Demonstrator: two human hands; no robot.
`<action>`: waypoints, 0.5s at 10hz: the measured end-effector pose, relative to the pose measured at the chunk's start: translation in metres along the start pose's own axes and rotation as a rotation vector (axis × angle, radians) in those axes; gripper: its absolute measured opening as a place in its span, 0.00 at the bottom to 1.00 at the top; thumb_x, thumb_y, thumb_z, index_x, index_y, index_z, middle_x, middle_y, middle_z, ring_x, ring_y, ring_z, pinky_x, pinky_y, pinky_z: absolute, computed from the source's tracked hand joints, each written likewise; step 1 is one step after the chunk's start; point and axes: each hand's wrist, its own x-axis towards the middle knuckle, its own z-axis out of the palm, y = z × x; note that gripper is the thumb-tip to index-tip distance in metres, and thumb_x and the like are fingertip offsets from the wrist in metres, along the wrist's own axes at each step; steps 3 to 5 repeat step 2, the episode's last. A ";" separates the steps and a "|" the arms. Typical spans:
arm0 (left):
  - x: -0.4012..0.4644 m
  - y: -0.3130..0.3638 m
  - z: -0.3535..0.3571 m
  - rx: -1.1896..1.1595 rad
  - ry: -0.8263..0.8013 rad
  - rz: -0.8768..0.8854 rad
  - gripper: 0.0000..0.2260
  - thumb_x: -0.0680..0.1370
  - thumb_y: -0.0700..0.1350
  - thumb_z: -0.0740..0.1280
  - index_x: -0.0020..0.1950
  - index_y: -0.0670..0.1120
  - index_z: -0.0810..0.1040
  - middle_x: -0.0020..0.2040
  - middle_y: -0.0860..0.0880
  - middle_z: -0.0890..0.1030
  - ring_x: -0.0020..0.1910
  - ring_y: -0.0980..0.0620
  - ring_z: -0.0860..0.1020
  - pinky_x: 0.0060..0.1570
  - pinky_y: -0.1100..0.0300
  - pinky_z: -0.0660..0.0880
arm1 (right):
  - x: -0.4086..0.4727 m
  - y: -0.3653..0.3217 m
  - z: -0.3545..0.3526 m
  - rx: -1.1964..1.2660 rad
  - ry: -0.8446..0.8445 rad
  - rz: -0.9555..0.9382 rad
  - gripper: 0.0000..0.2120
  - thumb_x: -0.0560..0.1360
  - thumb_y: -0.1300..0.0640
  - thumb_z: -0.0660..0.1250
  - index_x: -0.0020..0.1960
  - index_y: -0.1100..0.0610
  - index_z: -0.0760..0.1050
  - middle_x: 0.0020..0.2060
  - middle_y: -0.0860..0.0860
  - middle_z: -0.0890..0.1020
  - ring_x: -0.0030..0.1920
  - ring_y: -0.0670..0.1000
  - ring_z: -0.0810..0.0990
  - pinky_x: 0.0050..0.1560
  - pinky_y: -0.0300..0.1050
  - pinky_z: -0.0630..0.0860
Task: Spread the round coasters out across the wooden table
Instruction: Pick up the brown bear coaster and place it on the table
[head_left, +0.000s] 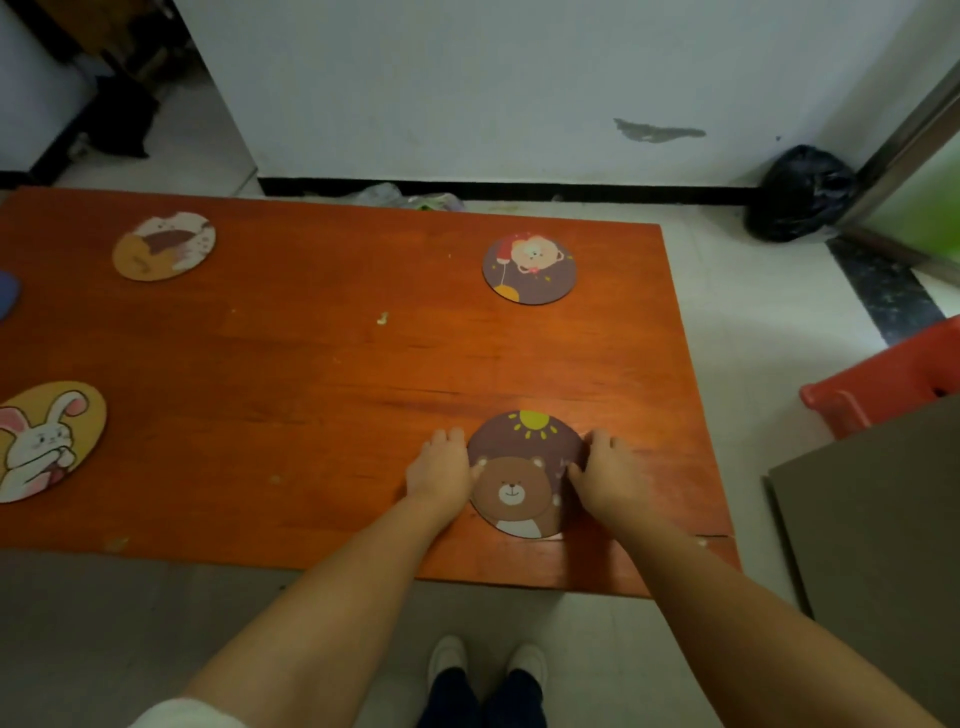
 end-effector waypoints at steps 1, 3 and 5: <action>0.002 -0.004 -0.006 -0.053 -0.013 -0.034 0.22 0.76 0.55 0.66 0.63 0.44 0.69 0.63 0.43 0.72 0.62 0.42 0.73 0.54 0.47 0.75 | -0.001 0.002 -0.006 0.055 -0.035 0.055 0.22 0.76 0.51 0.67 0.64 0.60 0.66 0.63 0.62 0.71 0.60 0.65 0.74 0.56 0.57 0.74; -0.005 -0.019 -0.011 -0.157 -0.009 0.022 0.14 0.78 0.51 0.64 0.58 0.44 0.71 0.56 0.44 0.73 0.58 0.43 0.75 0.54 0.51 0.74 | -0.003 0.003 -0.019 0.201 -0.054 0.088 0.25 0.77 0.52 0.65 0.70 0.61 0.65 0.66 0.63 0.71 0.63 0.63 0.74 0.60 0.54 0.72; -0.005 -0.019 -0.011 -0.157 -0.009 0.022 0.14 0.78 0.51 0.64 0.58 0.44 0.71 0.56 0.44 0.73 0.58 0.43 0.75 0.54 0.51 0.74 | -0.003 0.003 -0.019 0.201 -0.054 0.088 0.25 0.77 0.52 0.65 0.70 0.61 0.65 0.66 0.63 0.71 0.63 0.63 0.74 0.60 0.54 0.72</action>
